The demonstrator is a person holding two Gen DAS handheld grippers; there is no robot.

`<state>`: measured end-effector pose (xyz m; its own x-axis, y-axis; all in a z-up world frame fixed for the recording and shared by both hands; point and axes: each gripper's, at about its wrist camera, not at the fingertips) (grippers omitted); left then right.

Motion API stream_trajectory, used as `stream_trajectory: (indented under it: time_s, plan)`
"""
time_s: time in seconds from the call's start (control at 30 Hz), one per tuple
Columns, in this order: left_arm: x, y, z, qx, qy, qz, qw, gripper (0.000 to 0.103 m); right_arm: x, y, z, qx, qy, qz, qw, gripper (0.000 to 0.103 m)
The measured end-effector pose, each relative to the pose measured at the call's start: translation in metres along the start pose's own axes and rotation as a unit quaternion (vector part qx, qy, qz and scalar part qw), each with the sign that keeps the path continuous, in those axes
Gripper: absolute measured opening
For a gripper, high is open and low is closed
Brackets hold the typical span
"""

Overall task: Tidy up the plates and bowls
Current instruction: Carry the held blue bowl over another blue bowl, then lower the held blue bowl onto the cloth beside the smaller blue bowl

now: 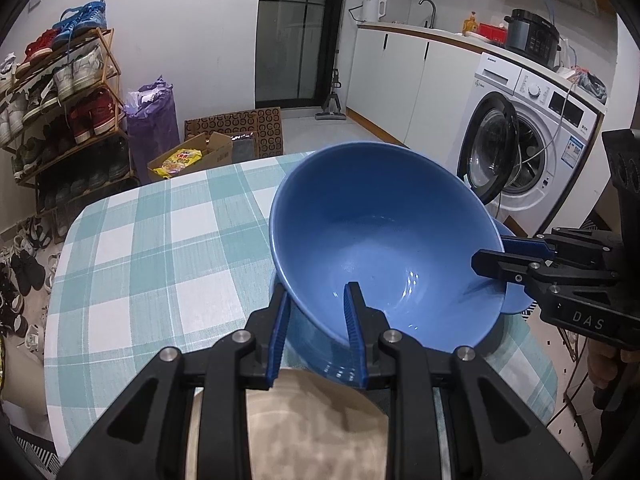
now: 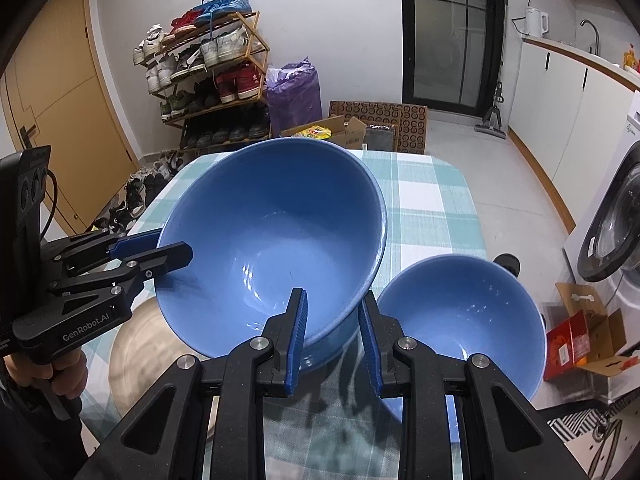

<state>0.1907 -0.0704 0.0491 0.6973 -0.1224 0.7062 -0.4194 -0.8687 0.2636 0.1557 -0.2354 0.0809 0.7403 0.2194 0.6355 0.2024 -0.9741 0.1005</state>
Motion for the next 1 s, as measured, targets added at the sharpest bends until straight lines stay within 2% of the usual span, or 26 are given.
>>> stream_trajectory:
  time_s: [1.0]
  plan:
    - [-0.018, -0.011, 0.02, 0.015, -0.043, -0.008, 0.9989, 0.025, -0.015, -0.015, 0.045, 0.001, -0.047, -0.021, 0.999, 0.027]
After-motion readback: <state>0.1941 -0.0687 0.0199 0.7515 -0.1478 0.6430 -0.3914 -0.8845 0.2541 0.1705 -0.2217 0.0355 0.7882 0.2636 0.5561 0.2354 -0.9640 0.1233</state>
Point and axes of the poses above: each gripper's, at about its wrist camera, not at the fingertips, and z roughly the way its jaws point, y to its right, x to its top, and after that the axes turned 12 degrees about -x, right-handed
